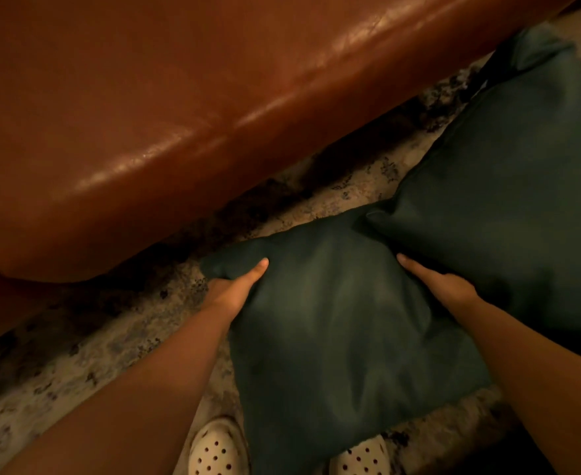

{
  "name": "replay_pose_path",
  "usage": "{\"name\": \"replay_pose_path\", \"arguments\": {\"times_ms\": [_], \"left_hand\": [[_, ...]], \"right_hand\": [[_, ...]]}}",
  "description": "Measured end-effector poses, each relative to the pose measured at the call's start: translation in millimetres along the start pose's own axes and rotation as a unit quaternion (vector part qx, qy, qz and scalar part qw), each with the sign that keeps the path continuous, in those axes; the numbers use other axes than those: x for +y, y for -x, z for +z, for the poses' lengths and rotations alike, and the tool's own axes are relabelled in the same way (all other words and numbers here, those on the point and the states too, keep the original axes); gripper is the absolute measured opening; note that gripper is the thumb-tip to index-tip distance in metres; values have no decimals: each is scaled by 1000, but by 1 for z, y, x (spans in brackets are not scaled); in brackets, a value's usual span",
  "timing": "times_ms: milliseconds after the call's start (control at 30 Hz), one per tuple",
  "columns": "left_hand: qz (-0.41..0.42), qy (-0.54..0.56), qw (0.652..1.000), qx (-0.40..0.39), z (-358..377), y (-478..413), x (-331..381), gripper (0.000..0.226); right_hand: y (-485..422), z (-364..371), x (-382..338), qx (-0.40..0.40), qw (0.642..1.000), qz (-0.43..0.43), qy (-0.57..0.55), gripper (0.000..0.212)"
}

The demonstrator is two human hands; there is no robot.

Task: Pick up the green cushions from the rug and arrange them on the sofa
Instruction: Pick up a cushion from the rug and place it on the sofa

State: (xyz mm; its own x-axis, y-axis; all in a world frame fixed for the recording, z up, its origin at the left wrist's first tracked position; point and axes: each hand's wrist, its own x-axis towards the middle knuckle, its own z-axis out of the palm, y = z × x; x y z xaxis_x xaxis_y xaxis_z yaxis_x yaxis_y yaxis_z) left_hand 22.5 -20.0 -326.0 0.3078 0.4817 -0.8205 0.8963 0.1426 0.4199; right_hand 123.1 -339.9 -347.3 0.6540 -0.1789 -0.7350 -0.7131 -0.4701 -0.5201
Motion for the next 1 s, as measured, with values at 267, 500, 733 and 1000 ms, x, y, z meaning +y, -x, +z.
{"name": "replay_pose_path", "arguments": {"times_ms": [267, 500, 733, 1000], "left_hand": [[-21, -98, 995, 21, -56, 56, 26, 124], [-42, -117, 992, -14, -108, 125, 41, 107], [-36, -34, 999, 4, -172, 216, 65, 104], [90, 181, 967, 152, -234, 325, 124, 130]], "right_hand": [[67, -8, -18, -12, 996, 63, 55, 147], [140, -31, -67, -49, 988, 80, 124, 141], [220, -56, -131, -79, 984, 42, 151, 119], [317, -91, -264, -15, 986, -153, 70, 101]]}}
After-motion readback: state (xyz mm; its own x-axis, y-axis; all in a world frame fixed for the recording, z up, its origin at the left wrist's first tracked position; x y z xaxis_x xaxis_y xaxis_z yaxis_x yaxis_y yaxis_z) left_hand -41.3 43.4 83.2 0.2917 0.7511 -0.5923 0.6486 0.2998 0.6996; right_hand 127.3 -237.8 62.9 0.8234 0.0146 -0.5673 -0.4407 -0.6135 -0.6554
